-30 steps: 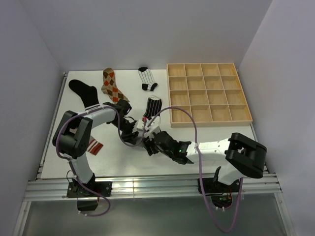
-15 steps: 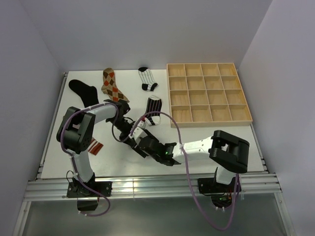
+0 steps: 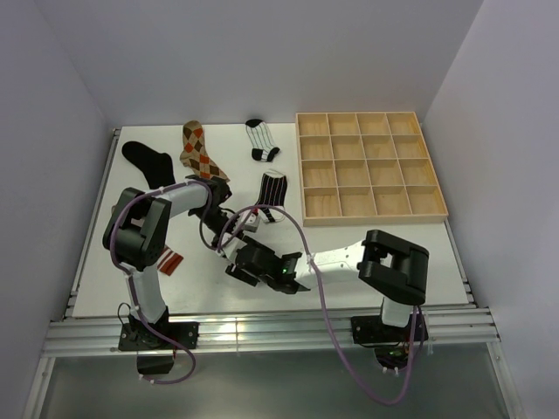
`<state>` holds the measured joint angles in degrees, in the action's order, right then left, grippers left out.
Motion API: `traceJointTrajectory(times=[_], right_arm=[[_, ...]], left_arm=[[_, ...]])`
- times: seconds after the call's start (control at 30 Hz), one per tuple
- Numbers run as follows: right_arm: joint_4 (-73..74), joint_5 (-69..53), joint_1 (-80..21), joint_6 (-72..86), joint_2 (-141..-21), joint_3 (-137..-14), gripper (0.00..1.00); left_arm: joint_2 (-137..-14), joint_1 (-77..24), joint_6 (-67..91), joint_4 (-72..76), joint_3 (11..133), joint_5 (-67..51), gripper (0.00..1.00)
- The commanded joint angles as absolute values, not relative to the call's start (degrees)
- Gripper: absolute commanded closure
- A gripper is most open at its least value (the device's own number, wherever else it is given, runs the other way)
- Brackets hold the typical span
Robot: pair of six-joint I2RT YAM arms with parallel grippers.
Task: Roll the socks
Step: Roll the sock at the center of the board.
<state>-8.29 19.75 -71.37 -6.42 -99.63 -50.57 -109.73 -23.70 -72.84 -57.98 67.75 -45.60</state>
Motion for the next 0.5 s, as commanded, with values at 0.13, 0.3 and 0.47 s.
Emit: traceJointTrajectory(times=[0.13, 0.3, 0.47], right_arm=[[-14.8, 22.2, -72.4, -11.0, -104.2, -56.0, 0.32], [-17.2, 24.6, -72.4, -12.1, -104.4, -55.1, 0.3], [-16.1, 23.4, -72.4, -13.2, -107.0, -57.5, 0.32]], left_arm=[[-113.6, -25.0, -71.2, -60.0, 67.1, -40.1, 1.0], [-113.8, -25.0, -71.7, -60.8, 67.2, -39.7, 1.0], [-114.2, -25.0, -72.1, -61.6, 67.4, -39.8, 1.0]])
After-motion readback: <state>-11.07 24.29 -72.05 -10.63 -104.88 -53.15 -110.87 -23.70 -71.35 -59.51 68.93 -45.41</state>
